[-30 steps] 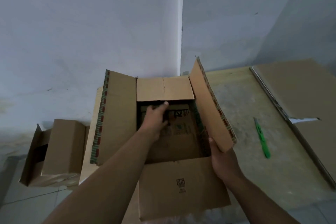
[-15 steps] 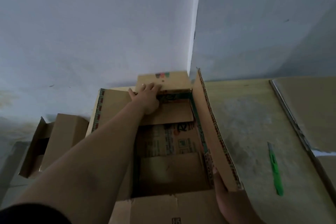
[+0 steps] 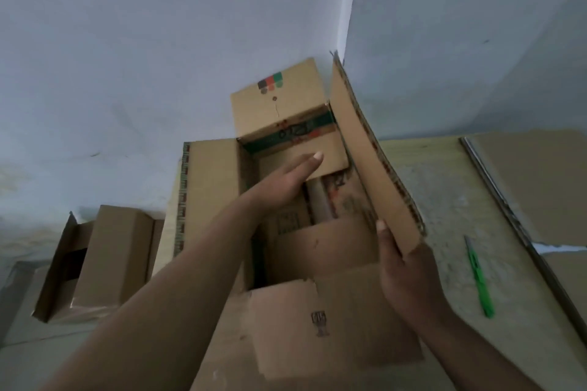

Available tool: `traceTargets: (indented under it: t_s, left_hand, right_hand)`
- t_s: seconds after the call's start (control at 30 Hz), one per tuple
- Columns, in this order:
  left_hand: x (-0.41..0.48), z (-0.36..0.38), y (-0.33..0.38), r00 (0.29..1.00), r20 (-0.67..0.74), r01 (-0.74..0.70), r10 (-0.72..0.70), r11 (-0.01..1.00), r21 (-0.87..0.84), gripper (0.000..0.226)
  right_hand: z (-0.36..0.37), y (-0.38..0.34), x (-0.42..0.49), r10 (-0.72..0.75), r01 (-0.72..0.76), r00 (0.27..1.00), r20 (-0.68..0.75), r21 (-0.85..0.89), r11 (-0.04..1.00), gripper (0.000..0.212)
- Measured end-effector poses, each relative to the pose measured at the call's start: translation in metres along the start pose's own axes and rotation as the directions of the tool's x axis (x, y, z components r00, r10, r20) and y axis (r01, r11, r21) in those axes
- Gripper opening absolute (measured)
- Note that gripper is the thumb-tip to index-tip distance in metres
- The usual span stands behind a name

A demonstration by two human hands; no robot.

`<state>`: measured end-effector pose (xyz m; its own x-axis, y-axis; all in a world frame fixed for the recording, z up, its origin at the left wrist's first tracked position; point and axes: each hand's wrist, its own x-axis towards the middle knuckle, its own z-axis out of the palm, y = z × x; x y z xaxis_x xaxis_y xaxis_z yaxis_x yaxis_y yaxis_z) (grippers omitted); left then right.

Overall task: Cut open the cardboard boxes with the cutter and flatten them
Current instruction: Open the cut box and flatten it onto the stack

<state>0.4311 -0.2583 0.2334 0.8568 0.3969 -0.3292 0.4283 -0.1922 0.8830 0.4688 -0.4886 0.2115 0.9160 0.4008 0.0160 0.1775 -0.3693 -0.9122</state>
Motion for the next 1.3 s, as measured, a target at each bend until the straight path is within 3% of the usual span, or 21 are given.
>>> traceTargets:
  t_s: [0.07, 0.13, 0.23, 0.37, 0.47, 0.53, 0.63, 0.7, 0.73, 0.77, 0.8, 0.83, 0.87, 0.93, 1.0, 1.07, 1.17, 1.23, 1.3]
  left_hand:
    - [-0.025, 0.000, 0.019, 0.992, 0.036, -0.108, 0.119, 0.970, -0.219, 0.086]
    - [-0.044, -0.004, 0.041, 0.978, 0.019, -0.183, 0.207, 0.899, -0.397, 0.075]
    - [-0.060, -0.012, 0.056, 0.978, -0.016, -0.179, 0.209, 0.791, -0.585, 0.091]
    - [-0.078, -0.015, 0.037, 0.996, -0.082, -0.080, 0.046, 0.869, -0.489, 0.107]
    - [-0.088, -0.020, 0.020, 0.989, -0.148, -0.068, -0.002, 0.879, -0.472, 0.107]
    - [-0.089, -0.023, 0.013, 0.986, -0.169, -0.081, 0.001, 0.882, -0.465, 0.106]
    - [-0.092, -0.025, 0.007, 0.982, -0.187, -0.083, -0.002, 0.891, -0.447, 0.110]
    - [-0.093, -0.025, 0.004, 0.983, -0.186, -0.077, -0.004, 0.903, -0.424, 0.114]
    - [-0.094, -0.026, 0.002, 0.983, -0.184, -0.075, -0.004, 0.907, -0.415, 0.116]
    - [-0.095, -0.028, 0.002, 0.983, -0.183, -0.073, -0.004, 0.910, -0.409, 0.118]
    - [-0.095, -0.030, 0.000, 0.983, -0.182, -0.072, -0.003, 0.911, -0.405, 0.119]
    - [-0.095, -0.033, -0.001, 0.984, -0.176, -0.073, 0.002, 0.914, -0.399, 0.118]
    - [-0.095, -0.035, -0.001, 0.985, -0.173, -0.070, 0.001, 0.918, -0.391, 0.115]
    - [-0.094, -0.037, -0.002, 0.985, -0.174, -0.069, 0.001, 0.920, -0.386, 0.111]
    - [-0.094, -0.036, -0.003, 0.984, -0.178, -0.079, 0.010, 0.919, -0.386, 0.112]
    - [-0.095, -0.031, -0.005, 0.983, -0.181, -0.097, 0.023, 0.904, -0.417, 0.114]
    - [-0.096, -0.024, -0.010, 0.985, -0.167, -0.106, 0.033, 0.887, -0.450, 0.114]
    - [-0.099, -0.025, -0.007, 0.985, -0.173, -0.095, 0.019, 0.889, -0.447, 0.108]
    - [-0.108, -0.030, 0.008, 0.984, -0.175, -0.063, -0.018, 0.893, -0.446, 0.089]
  right_hand:
    - [-0.002, -0.029, 0.005, -0.127, 0.127, 0.991, 0.030, -0.021, 0.992, 0.024]
    - [0.004, -0.056, 0.007, -0.260, 0.269, 0.961, 0.093, -0.102, 0.958, 0.022]
    - [0.026, -0.074, 0.003, -0.354, 0.410, 0.899, 0.258, -0.212, 0.887, 0.038]
    - [0.052, -0.082, -0.025, -0.224, 0.319, 0.837, 0.500, -0.112, 0.941, 0.023]
    - [0.039, -0.093, -0.041, -0.165, 0.154, 0.734, 0.659, 0.076, 0.985, 0.037]
    - [0.026, -0.094, -0.039, -0.147, 0.029, 0.798, 0.585, 0.207, 0.978, 0.040]
    - [0.017, -0.082, -0.034, -0.069, 0.041, 0.960, 0.270, 0.108, 0.993, 0.036]
    - [0.017, -0.071, -0.031, 0.117, -0.127, 0.988, 0.102, 0.098, 0.987, 0.021]
    - [0.017, -0.066, -0.029, 0.266, -0.273, 0.962, 0.060, 0.158, 0.949, 0.022]
    - [0.015, -0.063, -0.028, 0.456, -0.464, 0.885, 0.096, 0.272, 0.843, 0.027]
    - [0.014, -0.060, -0.027, 0.590, -0.624, 0.776, 0.220, 0.401, 0.671, 0.034]
    - [0.013, -0.055, -0.026, 0.634, -0.709, 0.691, 0.348, 0.501, 0.497, 0.042]
    - [0.011, -0.050, -0.025, 0.628, -0.709, 0.674, 0.388, 0.579, 0.403, 0.045]
    - [0.009, -0.052, -0.023, 0.568, -0.580, 0.772, 0.286, 0.683, 0.444, 0.036]
    - [0.007, -0.066, -0.026, 0.419, -0.371, 0.901, 0.113, 0.701, 0.609, 0.017]
    - [0.008, -0.083, -0.034, 0.159, -0.163, 0.985, 0.058, 0.591, 0.790, 0.019]
    - [0.021, -0.092, -0.048, -0.129, 0.061, 0.966, 0.224, 0.289, 0.955, 0.039]
    - [0.033, -0.094, -0.055, -0.190, 0.154, 0.928, 0.322, 0.133, 0.979, 0.052]
    - [0.042, -0.093, -0.059, -0.236, 0.213, 0.888, 0.394, 0.102, 0.972, 0.063]
